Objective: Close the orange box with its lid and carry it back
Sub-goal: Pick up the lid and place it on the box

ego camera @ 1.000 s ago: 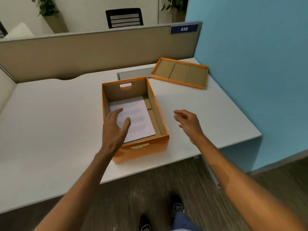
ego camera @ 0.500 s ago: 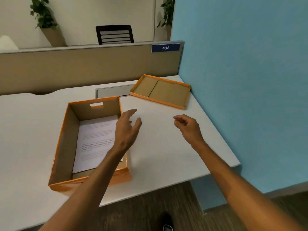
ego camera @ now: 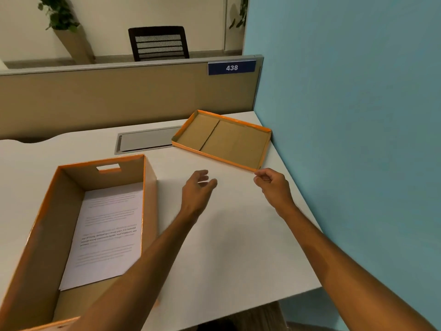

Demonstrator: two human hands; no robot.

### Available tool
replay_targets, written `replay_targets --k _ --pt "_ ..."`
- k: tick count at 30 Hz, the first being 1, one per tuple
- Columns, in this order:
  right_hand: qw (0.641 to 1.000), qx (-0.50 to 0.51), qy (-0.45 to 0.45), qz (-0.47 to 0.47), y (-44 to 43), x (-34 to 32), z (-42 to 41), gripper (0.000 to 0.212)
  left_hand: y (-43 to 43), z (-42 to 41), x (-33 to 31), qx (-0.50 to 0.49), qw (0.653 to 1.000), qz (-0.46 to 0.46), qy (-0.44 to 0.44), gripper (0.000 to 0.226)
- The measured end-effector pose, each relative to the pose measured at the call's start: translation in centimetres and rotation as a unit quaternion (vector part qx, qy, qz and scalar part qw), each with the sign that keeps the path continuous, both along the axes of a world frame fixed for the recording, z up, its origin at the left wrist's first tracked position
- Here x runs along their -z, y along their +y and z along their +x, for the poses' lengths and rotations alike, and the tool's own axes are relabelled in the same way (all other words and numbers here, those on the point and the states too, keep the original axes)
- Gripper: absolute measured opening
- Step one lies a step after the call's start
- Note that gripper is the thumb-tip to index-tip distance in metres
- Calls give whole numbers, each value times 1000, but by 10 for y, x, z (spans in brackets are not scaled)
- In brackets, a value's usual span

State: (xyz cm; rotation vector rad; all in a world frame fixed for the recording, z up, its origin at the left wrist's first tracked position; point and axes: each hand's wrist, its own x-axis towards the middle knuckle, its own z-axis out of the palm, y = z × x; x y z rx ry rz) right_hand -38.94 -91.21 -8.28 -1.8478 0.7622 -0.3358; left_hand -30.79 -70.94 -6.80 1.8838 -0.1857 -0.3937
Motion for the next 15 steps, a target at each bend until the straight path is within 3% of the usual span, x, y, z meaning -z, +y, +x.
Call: replay_targets --k 9,15 --pt "990 118 69 35 -62 50 85 22 -81 90 65 -41 978 -71 189 48" --pt "973 195 109 57 -92 75 127 29 -114 131 94 -99 919 -156 349 44"
